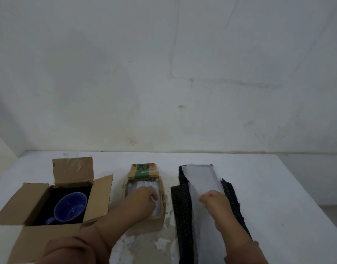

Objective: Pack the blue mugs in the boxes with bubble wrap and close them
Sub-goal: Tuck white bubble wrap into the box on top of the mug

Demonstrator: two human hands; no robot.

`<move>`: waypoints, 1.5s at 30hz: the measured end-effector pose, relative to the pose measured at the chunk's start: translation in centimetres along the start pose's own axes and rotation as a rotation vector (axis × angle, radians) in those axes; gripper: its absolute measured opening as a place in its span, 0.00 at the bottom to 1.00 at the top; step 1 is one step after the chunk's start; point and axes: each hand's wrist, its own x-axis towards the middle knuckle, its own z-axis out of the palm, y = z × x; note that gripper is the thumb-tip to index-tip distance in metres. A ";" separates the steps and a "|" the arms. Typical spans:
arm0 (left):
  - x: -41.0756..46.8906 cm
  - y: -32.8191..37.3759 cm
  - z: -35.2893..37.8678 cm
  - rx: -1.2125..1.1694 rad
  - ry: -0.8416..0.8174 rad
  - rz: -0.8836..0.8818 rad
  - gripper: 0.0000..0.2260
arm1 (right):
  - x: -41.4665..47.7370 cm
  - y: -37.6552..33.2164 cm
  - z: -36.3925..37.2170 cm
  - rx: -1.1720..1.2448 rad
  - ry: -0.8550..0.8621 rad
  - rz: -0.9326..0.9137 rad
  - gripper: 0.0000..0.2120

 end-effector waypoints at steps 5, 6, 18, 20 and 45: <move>-1.1 4.4 -1.3 -0.942 -0.174 -0.099 0.14 | -3.9 -6.0 0.7 0.028 0.004 -0.286 0.09; -1.2 5.1 -1.6 -1.097 -0.237 -0.101 0.17 | -4.8 -6.8 1.3 -0.011 -0.009 -0.359 0.09; -3.2 4.3 -7.7 -1.202 0.106 -0.020 0.08 | -6.2 -10.7 1.0 0.257 -0.259 -0.261 0.13; -3.3 3.3 -8.0 -1.050 0.254 -0.049 0.06 | -6.4 -11.3 1.5 0.329 -0.275 -0.309 0.13; -4.8 0.1 -9.4 -1.332 -0.005 0.105 0.14 | -7.0 -15.6 2.5 0.525 -0.462 -0.398 0.09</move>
